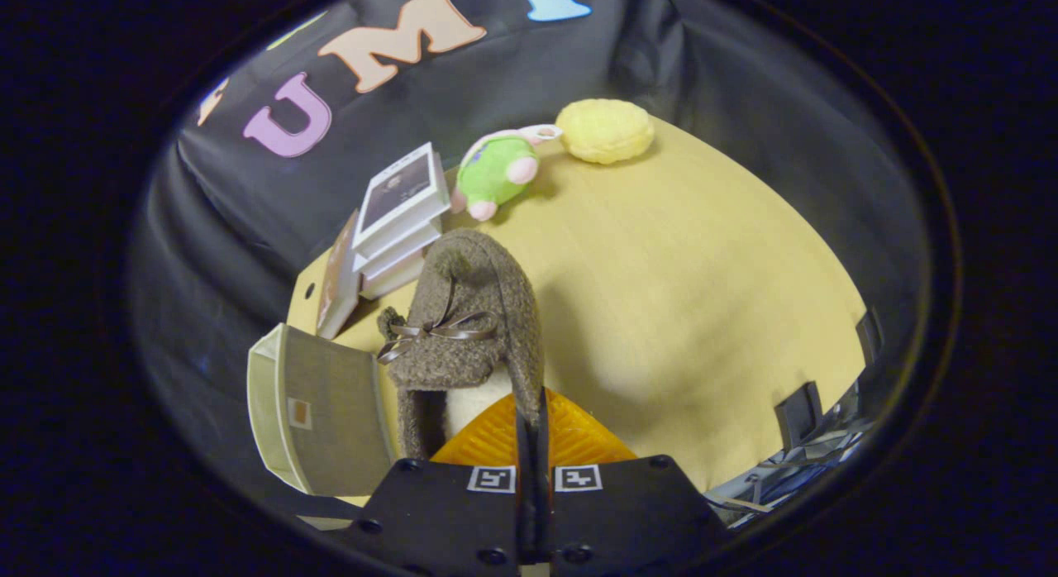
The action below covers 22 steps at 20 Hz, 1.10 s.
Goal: Open the storage box then place both shoes into the box .Put the left shoe in first, then the right shoe, with the right side of both shoes facing outward in a uniform manner.
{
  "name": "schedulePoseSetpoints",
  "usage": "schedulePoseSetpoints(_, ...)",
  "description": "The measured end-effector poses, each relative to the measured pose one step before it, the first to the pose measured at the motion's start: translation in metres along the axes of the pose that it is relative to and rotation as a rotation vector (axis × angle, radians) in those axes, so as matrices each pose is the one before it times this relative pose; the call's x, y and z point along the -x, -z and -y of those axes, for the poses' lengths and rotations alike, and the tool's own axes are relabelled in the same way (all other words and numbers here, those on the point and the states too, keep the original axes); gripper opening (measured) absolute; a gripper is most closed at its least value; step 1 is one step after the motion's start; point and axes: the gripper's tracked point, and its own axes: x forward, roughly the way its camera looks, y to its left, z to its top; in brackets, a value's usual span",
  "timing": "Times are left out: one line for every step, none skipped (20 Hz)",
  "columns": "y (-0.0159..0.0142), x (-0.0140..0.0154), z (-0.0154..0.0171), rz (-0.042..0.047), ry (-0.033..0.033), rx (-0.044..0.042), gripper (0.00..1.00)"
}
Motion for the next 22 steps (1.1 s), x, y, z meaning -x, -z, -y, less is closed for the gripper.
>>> schedulePoseSetpoints(0.00061, 0.00420, -0.01289, 0.00554, -0.01094, 0.00028, 0.04)
schedulePoseSetpoints(0.00198, 0.00437, -0.01374, 0.00278, -0.01562, -0.00179, 0.04)
schedulePoseSetpoints(0.00285, 0.00336, -0.01560, -0.00216, -0.02001, 0.00131, 0.03)
schedulePoseSetpoints(0.00256, 0.00361, -0.01480, -0.00046, -0.02041, 0.00046, 0.04)
schedulePoseSetpoints(0.00256, 0.00313, -0.01429, -0.00319, -0.01539, 0.00391, 0.04)
schedulePoseSetpoints(0.00213, 0.00308, -0.01268, 0.00167, -0.01206, 0.00688, 0.03)
schedulePoseSetpoints(0.00260, 0.00339, -0.01302, 0.00315, -0.00760, 0.01048, 0.03)
schedulePoseSetpoints(0.00122, 0.00199, -0.01343, 0.00641, -0.01038, 0.01265, 0.03)
schedulePoseSetpoints(0.00282, 0.00161, -0.01433, 0.00131, -0.01389, 0.00766, 0.03)
schedulePoseSetpoints(0.00250, 0.00032, -0.01448, -0.00073, -0.01747, 0.00700, 0.03)
schedulePoseSetpoints(0.00301, 0.00004, -0.01475, -0.00238, -0.01746, 0.00682, 0.03)
schedulePoseSetpoints(0.00295, -0.00053, -0.01321, -0.00323, -0.01647, 0.00563, 0.03)
schedulePoseSetpoints(0.00275, -0.00159, -0.01331, -0.00140, -0.01561, 0.00495, 0.03)
schedulePoseSetpoints(0.00170, 0.00084, -0.01271, -0.00045, -0.01521, 0.00547, 0.03)
schedulePoseSetpoints(0.00177, 0.00044, -0.01151, 0.00007, -0.01416, 0.00208, 0.03)
schedulePoseSetpoints(0.00222, -0.00138, -0.01272, -0.00072, -0.02110, -0.00294, 0.03)
schedulePoseSetpoints(0.00210, 0.00014, -0.01391, -0.00394, -0.02738, -0.01080, 0.04)
schedulePoseSetpoints(0.00398, -0.00151, -0.01370, -0.01021, -0.02799, -0.01354, 0.04)
schedulePoseSetpoints(0.00585, -0.00245, -0.01305, -0.01142, -0.02088, -0.00394, 0.03)
schedulePoseSetpoints(0.00536, -0.00344, -0.00768, -0.00673, -0.00432, 0.00894, 0.03)
schedulePoseSetpoints(0.00790, -0.00540, -0.00557, -0.01248, 0.00530, 0.01704, 0.03)
schedulePoseSetpoints(0.00721, -0.00571, -0.00357, -0.01313, 0.00605, 0.00676, 0.03)
